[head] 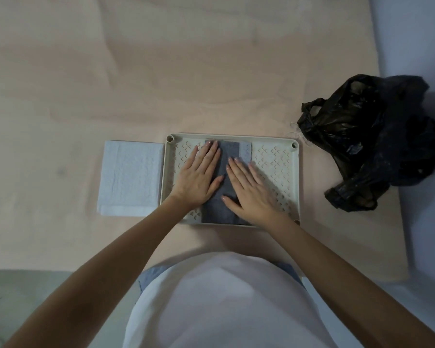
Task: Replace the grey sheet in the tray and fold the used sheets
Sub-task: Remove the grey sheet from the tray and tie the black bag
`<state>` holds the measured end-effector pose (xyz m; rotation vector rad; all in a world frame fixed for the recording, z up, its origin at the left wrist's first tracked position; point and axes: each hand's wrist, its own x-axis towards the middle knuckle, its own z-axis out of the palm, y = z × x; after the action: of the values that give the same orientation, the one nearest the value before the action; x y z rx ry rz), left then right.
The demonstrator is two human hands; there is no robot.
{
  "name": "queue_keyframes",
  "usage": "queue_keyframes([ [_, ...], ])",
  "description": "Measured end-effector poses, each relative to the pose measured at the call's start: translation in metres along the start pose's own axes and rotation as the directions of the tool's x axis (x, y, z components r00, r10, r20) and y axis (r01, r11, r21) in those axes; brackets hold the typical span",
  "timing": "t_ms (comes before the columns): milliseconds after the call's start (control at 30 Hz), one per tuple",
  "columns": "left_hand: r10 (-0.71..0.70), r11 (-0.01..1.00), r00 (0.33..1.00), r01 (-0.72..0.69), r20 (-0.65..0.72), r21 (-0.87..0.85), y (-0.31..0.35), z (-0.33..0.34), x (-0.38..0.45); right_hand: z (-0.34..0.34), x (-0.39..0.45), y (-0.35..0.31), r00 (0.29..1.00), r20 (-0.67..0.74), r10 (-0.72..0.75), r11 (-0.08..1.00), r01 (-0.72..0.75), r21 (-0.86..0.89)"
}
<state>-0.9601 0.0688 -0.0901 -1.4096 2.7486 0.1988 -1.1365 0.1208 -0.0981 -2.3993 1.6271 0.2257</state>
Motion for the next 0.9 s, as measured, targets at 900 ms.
queue_keyframes([
  [900,0.295,0.954,0.943,-0.299,0.152,0.006,-0.016,0.007,-0.028,-0.006,-0.012,0.025,0.98,0.148,-0.132,0.99,0.139,-0.036],
])
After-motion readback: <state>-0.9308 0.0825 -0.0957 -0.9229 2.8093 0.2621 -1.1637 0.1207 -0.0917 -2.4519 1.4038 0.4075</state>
